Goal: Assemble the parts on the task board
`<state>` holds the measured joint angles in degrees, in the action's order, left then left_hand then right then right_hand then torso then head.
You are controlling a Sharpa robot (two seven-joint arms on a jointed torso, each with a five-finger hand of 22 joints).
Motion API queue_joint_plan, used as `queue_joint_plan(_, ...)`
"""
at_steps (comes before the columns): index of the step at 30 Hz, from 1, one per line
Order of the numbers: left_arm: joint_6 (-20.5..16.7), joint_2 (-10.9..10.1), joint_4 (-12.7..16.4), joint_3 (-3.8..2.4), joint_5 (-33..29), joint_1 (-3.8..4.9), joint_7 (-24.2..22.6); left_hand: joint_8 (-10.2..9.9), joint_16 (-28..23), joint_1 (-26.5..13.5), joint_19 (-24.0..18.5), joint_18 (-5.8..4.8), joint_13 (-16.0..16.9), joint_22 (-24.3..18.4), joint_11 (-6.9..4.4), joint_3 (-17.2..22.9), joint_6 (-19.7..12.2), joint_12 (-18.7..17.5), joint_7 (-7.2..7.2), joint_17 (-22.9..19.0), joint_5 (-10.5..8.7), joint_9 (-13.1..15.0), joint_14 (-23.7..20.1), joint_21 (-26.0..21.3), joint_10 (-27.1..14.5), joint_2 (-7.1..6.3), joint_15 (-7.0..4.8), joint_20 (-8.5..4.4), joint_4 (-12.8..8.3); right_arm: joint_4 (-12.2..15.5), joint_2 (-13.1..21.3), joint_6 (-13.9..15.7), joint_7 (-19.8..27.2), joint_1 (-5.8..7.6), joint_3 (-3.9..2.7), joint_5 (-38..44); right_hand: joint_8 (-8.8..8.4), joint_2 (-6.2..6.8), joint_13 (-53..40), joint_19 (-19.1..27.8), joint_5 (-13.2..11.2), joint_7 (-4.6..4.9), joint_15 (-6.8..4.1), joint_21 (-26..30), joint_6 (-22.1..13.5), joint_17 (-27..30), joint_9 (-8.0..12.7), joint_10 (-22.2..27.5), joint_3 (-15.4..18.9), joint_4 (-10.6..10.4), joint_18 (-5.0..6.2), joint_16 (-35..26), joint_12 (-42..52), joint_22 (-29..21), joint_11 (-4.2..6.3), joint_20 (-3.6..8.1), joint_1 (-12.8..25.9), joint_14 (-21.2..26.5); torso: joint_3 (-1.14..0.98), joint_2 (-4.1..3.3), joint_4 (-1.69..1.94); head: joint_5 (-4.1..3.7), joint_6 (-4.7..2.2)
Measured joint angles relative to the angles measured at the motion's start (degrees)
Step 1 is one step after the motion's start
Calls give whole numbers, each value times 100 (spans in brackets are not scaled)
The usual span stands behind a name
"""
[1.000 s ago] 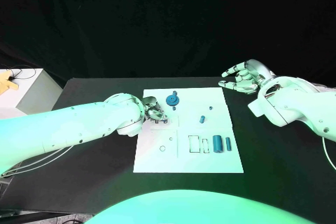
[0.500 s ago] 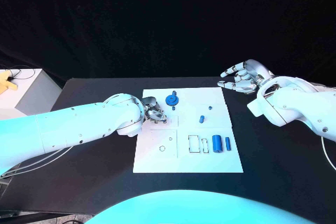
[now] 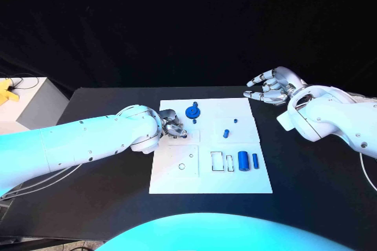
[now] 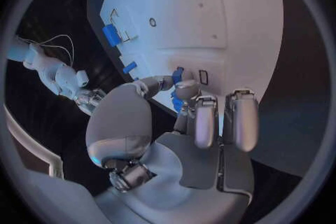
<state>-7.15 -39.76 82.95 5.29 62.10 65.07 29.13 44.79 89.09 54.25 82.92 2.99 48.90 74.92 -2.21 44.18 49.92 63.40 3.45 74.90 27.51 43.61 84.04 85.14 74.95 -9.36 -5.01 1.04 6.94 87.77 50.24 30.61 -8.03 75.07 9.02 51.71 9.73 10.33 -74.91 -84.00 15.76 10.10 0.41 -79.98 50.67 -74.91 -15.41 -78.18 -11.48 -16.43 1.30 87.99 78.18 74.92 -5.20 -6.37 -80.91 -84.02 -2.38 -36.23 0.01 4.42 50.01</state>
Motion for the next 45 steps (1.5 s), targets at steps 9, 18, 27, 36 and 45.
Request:
queue_joint_plan(9,65,6,-13,-2,8,2,-6,0,22,-7,0,1,7,0,0,0,13,0,-13,0,-1,-2,0,0,0,-8,0,0,0,-15,-6,4,8,-1,0,0,23,0,0,0,24,-10,0,146,-10,0,5,65,0,0,90,-64,-53,0,3,0,2,0,3,1,0,5,0)
queue_joint_plan(18,121,33,-53,-3,14,3,-11,-1,22,-14,0,1,7,-1,0,0,31,0,-30,0,-20,-9,0,0,0,-14,0,0,0,-55,-17,74,17,-2,1,-48,179,52,2859,1377,243,-66,-49,4660,-201,2531,42,1800,-147,-2,883,-2883,-3234,-2194,-27,65,99,697,3,-2,0,11,0)
queue_joint_plan(27,194,77,-124,-10,28,11,-20,-1,22,-13,0,1,16,-1,0,0,71,0,-53,0,-23,-9,0,0,0,-13,0,0,0,-109,-39,156,235,-2,1,-560,242,141,5404,2444,267,145,482,7231,-428,4413,85,2419,-513,9,891,-6443,-5592,-4429,-325,-456,120,2336,1,-3,0,13,0)
queue_joint_plan(36,305,159,-221,-14,24,18,-25,0,51,-36,0,2,125,-1,-15,0,155,94,-97,0,-51,-54,0,20,74,10,0,0,0,-132,-54,175,594,-2,2,-1120,266,159,6629,2871,288,148,744,7617,-528,5364,174,2354,-569,64,891,-7580,-6208,-5610,-512,-761,113,2714,-1,-3,-2,15,0)
queue_joint_plan(45,420,233,-298,-14,23,36,-10,15,51,-35,0,2,185,-1,-22,0,213,133,-111,0,-67,-73,0,20,127,10,0,0,0,-149,-77,180,822,-2,2,-1437,266,159,6838,2908,309,144,766,7617,-533,5561,207,2334,-584,79,891,-7722,-6316,-5843,-532,-798,113,2736,-1,-8,0,1,0)
